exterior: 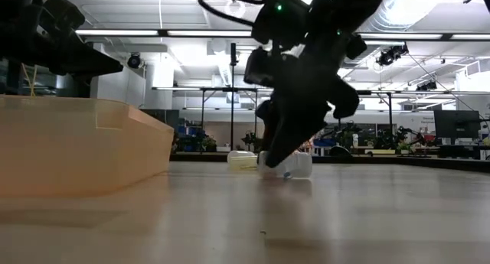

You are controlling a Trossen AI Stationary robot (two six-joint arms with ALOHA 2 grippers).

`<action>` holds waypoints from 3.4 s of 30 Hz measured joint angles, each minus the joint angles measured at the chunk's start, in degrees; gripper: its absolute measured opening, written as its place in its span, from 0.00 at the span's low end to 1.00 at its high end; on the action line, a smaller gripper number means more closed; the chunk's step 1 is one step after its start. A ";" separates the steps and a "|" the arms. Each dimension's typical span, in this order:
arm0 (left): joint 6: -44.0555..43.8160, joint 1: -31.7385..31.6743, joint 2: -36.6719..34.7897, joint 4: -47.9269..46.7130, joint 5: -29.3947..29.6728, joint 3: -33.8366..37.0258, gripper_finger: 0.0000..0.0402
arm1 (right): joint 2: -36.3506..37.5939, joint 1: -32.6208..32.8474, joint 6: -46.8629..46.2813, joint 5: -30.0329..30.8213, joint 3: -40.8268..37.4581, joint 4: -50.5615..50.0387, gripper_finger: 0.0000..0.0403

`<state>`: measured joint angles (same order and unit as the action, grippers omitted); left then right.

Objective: Pick and place pill bottles into a basket
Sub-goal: Put the bottom transparent pill bottle into the orange bin, then put the yellow pill bottle into the orange bin

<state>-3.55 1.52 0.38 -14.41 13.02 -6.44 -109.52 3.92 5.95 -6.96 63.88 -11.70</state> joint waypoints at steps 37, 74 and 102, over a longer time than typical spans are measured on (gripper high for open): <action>0.02 0.00 0.00 -0.27 0.71 0.00 0.27 | -18.06 0.95 -14.07 -2.91 1.89 83.79 0.34; -1.73 0.00 0.01 -0.79 1.55 0.00 0.27 | -30.69 2.39 -12.92 -8.38 17.87 70.70 0.45; -1.70 0.00 0.02 -0.79 1.77 0.00 0.27 | 2.62 -9.89 0.63 1.47 -7.65 47.51 0.63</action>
<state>-5.26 1.52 0.40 -15.20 14.79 -6.44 -106.90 -5.97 6.58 -5.49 56.23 35.80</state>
